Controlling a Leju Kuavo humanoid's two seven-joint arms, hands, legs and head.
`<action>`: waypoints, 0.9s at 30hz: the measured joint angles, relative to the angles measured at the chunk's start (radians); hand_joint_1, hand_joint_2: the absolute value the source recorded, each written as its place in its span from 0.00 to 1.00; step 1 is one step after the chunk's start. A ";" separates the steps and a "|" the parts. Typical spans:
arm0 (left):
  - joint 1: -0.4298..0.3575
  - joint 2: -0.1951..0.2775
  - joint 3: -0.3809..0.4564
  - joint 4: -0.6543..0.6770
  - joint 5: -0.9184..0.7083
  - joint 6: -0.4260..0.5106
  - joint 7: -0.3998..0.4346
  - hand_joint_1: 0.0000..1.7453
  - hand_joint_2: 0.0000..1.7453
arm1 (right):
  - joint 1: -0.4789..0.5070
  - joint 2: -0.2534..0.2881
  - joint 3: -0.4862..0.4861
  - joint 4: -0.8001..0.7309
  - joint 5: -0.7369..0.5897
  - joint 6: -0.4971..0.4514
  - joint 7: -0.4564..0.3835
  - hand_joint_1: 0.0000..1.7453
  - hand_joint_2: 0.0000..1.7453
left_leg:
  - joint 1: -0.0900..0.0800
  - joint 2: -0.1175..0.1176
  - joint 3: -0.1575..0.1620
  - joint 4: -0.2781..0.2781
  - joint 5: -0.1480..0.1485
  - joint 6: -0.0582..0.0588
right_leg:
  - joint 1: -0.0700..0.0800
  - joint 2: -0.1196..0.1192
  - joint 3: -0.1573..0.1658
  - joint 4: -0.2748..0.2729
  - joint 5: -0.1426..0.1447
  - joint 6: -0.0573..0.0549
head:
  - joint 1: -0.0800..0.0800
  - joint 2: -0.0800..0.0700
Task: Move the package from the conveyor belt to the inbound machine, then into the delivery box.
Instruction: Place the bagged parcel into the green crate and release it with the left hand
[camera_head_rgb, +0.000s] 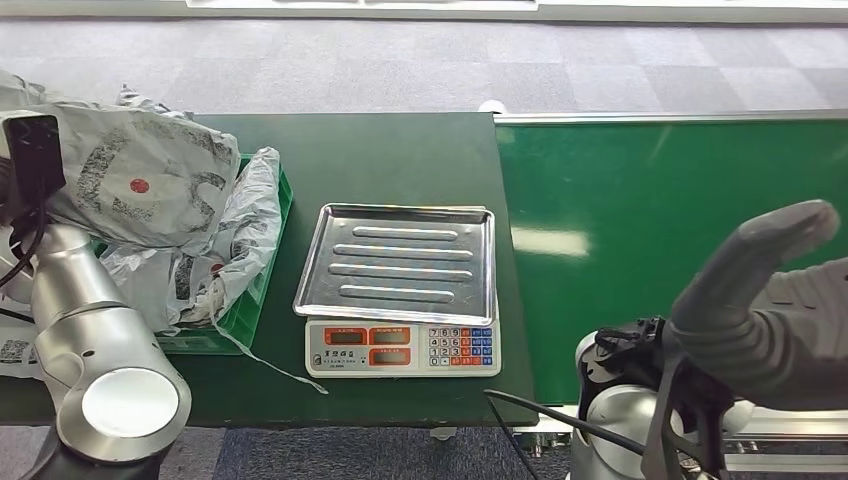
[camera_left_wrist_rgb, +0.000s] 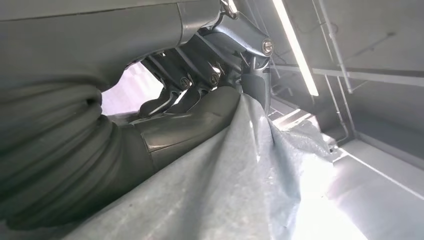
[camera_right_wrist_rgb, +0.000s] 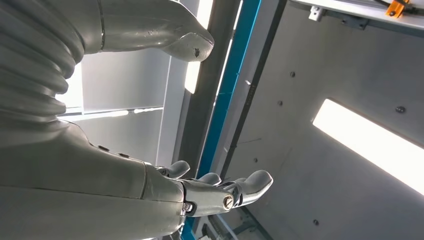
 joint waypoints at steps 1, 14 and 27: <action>-0.004 0.000 0.021 0.001 -0.027 0.000 0.004 0.42 1.00 | 0.001 0.000 -0.001 -0.001 0.000 0.000 0.000 0.00 1.00 | 0.000 0.000 0.000 0.000 0.000 0.000 | 0.000 0.000 0.000 0.000 0.000 0.000 | 0.000 0.000; -0.025 0.027 0.016 0.233 -0.254 0.000 0.255 0.00 0.00 | 0.016 -0.002 -0.044 -0.048 0.022 0.000 0.000 0.00 1.00 | -0.001 0.001 0.000 0.000 0.000 0.000 | 0.000 0.000 -0.001 0.000 0.001 -0.001 | 0.000 0.000; -0.025 0.037 -0.101 0.295 0.084 0.000 0.069 0.00 0.00 | 0.020 -0.004 -0.060 -0.055 0.005 0.000 0.000 0.00 1.00 | 0.000 0.002 0.000 0.000 0.000 -0.001 | 0.000 0.002 -0.001 0.000 0.002 -0.002 | 0.000 0.000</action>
